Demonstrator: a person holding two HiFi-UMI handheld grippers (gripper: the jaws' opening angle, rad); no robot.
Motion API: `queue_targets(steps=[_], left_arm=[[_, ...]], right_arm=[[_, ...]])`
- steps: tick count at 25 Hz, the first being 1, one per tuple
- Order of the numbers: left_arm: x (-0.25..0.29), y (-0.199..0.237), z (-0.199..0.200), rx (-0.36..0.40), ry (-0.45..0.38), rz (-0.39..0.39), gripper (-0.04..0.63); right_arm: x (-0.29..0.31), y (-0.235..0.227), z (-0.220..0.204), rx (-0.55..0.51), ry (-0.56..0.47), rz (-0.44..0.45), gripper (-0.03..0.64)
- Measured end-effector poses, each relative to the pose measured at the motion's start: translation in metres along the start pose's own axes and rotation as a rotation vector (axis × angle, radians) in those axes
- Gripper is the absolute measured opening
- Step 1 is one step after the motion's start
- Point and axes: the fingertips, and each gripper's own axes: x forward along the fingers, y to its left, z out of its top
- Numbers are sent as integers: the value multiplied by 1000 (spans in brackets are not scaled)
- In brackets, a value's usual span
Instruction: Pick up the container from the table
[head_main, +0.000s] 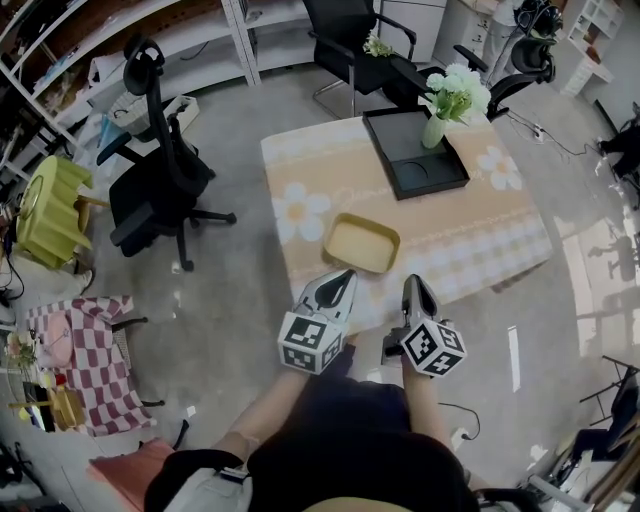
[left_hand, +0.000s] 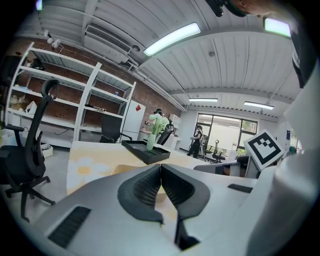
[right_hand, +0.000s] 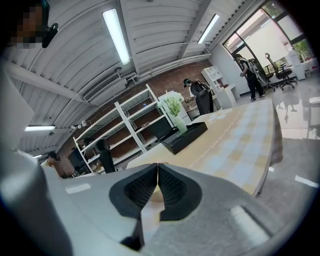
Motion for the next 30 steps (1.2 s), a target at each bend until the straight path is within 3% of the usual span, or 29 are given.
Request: queue_targets(steps=[8,30], left_arm=[[24,14,5,-11,22,-17,9],[61,53,1,-68,75,-36,9]], right_arm=[[27,-7,4,14,20,-24,9],[93,-15,-34,62,199,-74,137]])
